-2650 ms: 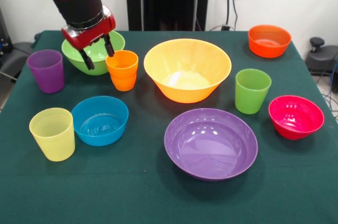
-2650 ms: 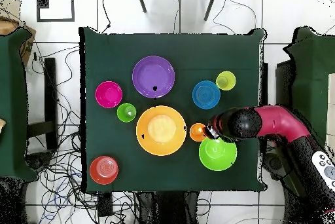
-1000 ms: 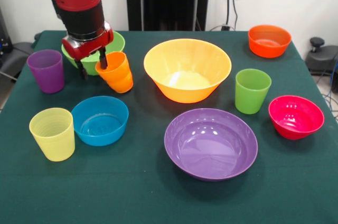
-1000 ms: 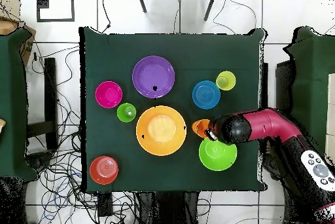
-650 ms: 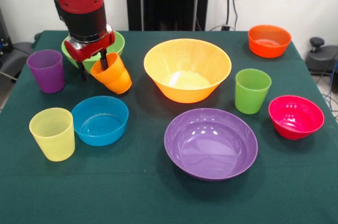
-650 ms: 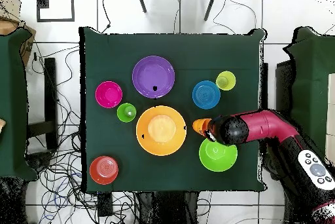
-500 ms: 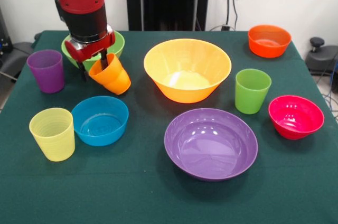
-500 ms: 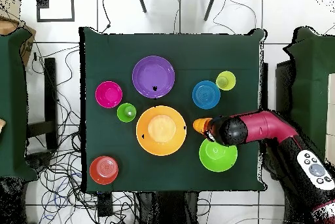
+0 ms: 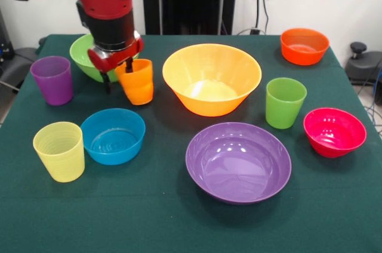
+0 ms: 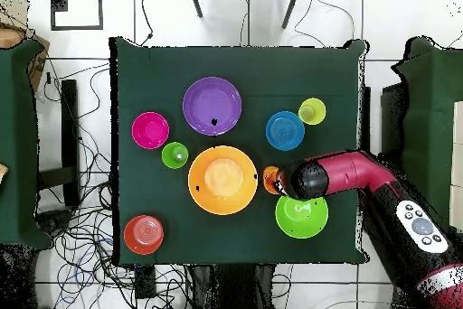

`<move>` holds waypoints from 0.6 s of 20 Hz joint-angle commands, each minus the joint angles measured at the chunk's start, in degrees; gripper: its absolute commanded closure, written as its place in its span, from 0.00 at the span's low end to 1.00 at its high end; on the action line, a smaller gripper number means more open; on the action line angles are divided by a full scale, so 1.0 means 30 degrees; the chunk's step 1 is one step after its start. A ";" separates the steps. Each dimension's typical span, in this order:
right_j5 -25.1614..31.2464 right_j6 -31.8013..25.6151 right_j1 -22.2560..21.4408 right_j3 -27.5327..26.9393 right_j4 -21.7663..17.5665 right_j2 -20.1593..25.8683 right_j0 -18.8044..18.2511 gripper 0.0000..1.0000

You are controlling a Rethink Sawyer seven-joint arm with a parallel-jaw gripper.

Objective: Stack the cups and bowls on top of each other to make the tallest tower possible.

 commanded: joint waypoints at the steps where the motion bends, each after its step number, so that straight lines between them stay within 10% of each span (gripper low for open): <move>1: -0.0386 0.2338 0.0206 -0.0799 0.0329 -0.1357 0.1404 0.00; 12: -0.1103 0.2039 0.0180 -0.0666 0.0781 -0.1692 0.1455 0.00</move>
